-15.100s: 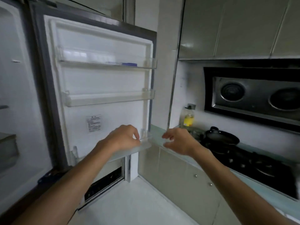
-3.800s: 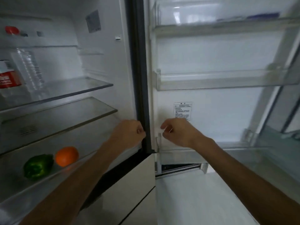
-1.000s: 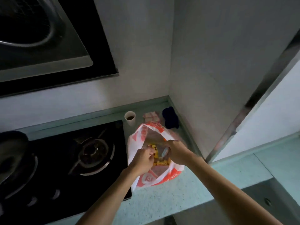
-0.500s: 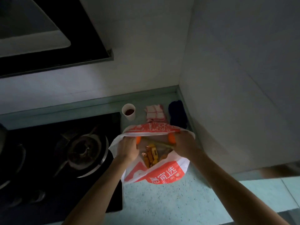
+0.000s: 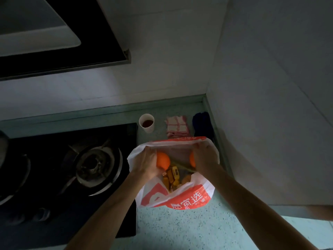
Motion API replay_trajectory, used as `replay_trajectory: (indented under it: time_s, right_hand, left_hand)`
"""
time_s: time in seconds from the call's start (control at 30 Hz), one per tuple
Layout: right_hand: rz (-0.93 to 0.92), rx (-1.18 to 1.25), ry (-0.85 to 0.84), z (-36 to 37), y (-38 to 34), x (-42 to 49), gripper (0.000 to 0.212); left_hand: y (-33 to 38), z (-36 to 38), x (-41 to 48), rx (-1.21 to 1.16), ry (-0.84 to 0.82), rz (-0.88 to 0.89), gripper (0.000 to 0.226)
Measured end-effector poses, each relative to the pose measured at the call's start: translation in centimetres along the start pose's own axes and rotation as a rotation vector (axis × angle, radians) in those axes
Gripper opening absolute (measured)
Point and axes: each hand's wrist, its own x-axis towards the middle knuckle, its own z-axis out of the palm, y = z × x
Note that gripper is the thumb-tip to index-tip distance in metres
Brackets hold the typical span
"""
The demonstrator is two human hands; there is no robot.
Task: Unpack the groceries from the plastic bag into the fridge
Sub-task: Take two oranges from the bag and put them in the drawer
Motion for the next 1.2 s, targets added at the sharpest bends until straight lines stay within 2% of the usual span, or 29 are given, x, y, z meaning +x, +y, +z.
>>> replay_trajectory:
  time_s: [0.07,0.2,0.33,0.43,0.5,0.63,0.8,0.93,1.07,1.2]
  right_hand:
    - [-0.011,0.024,0.001,-0.3,-0.2,-0.2,0.047]
    - [-0.036,0.077,0.015,-2.0,-0.6,-1.1,0.070]
    - [-0.057,0.171,-0.100,-4.1,-1.6,-2.1,0.061]
    - [-0.071,0.234,-0.159,-5.5,-3.5,-3.8,0.086]
    - [-0.102,0.237,-0.170,-6.3,-4.9,-5.2,0.102]
    - [-0.121,0.306,-0.121,-8.7,-7.3,-9.1,0.119]
    - [-0.149,0.469,-0.064,-10.5,-10.2,-15.4,0.113]
    - [-0.189,0.512,-0.006,-11.0,-11.5,-22.2,0.102]
    - [-0.207,0.494,0.104,-11.3,-12.1,-30.2,0.098]
    - [-0.242,0.435,0.190,-12.8,-13.1,-37.5,0.094]
  left_hand:
    - [0.5,-0.7,-0.6,-0.018,-0.003,0.002,0.088]
    - [1.0,-2.2,-2.4,-0.046,0.010,0.019,0.077]
    - [1.0,-4.6,-5.0,-0.077,0.023,-0.015,0.076]
    - [0.1,-6.3,-8.3,-0.132,0.056,-0.064,0.079]
    - [-0.9,-7.0,-10.9,-0.248,0.074,-0.103,0.085]
    - [-3.4,-8.1,-16.4,-0.500,0.148,-0.162,0.080]
    - [-6.3,-9.1,-24.8,-0.605,0.282,-0.182,0.082]
    - [-7.7,-8.7,-31.3,-0.650,0.363,-0.154,0.080]
    - [-6.9,-8.6,-38.0,-0.705,0.441,-0.116,0.082]
    - [-5.9,-8.6,-44.4,-0.735,0.492,-0.096,0.073]
